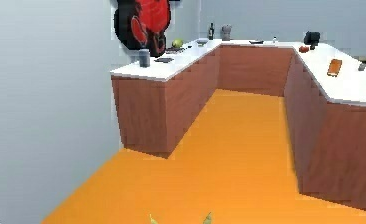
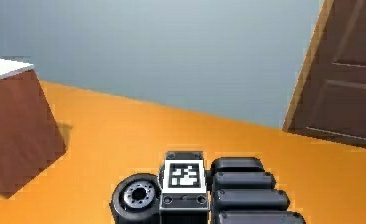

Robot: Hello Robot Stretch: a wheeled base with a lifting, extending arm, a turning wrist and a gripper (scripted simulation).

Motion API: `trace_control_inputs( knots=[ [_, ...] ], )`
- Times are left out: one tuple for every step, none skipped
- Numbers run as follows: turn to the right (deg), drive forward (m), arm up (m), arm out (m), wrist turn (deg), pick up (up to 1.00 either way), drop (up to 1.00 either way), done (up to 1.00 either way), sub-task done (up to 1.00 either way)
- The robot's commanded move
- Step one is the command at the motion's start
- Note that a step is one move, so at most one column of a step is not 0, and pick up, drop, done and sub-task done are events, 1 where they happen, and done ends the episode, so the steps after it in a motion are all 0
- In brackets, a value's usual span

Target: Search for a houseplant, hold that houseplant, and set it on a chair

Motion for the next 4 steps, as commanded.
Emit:
trace_control_inputs(
  knots=[
    [-45.0, 0.00, 0.00, 0.00, 0.0, 0.00, 0.00, 0.00, 0.00],
    [-45.0, 0.00, 0.00, 0.00, 0.0, 0.00, 0.00, 0.00, 0.00],
    [-45.0, 0.00, 0.00, 0.00, 0.0, 0.00, 0.00, 0.00, 0.00],
    [-9.0, 0.00, 0.00, 0.00, 0.0, 0.00, 0.00, 0.00, 0.00]
  ],
)
